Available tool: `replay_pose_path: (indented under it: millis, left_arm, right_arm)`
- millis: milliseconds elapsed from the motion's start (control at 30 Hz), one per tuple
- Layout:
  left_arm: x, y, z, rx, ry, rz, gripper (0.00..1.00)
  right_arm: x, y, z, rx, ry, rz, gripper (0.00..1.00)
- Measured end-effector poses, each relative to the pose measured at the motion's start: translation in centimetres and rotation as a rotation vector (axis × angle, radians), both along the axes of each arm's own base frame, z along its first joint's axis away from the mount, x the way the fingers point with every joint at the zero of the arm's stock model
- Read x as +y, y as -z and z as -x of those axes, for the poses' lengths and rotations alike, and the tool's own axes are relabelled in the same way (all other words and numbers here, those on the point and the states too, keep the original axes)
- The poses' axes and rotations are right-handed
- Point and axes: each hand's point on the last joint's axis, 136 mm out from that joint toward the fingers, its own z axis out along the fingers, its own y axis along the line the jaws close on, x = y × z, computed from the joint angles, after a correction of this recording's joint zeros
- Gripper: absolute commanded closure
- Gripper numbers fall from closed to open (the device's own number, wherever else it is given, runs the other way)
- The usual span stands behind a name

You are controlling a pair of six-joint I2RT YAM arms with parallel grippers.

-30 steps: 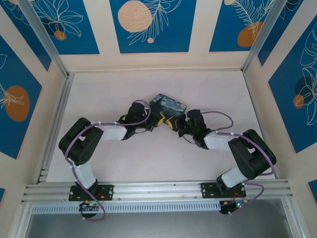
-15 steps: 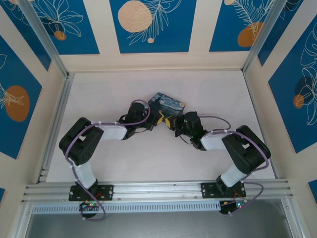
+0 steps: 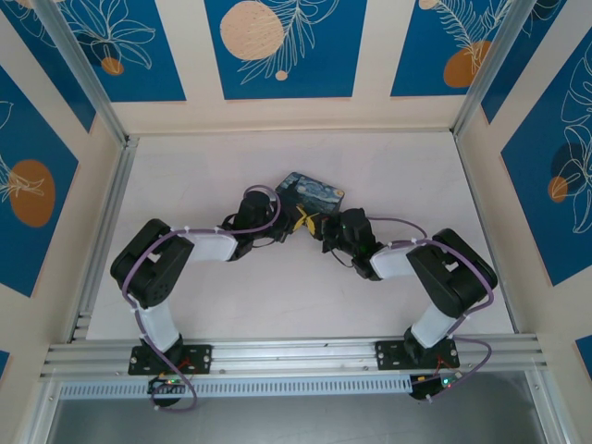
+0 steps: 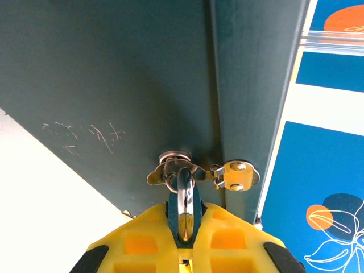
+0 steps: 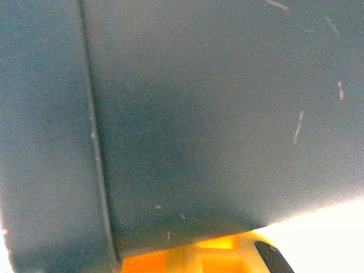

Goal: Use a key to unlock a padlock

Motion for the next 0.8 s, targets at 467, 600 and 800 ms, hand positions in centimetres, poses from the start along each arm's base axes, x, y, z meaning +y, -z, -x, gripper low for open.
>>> replay_pose_path:
  millis: [467, 600, 800]
  left_arm:
    - [0.4, 0.6, -0.6, -0.003, -0.035, -0.018, 1.00]
    - [0.2, 0.9, -0.6, -0.003, -0.030, -0.013, 1.00]
    - [-0.3, 1.1, -0.1, 0.003, -0.012, -0.010, 1.00]
  right_arm:
    - [0.1, 0.7, -0.9, -0.030, -0.012, -0.018, 0.99]
    - [-0.2, 0.9, -0.8, -0.028, -0.016, -0.018, 0.96]
    - [-0.5, 1.1, -0.8, -0.037, -0.029, -0.005, 0.67]
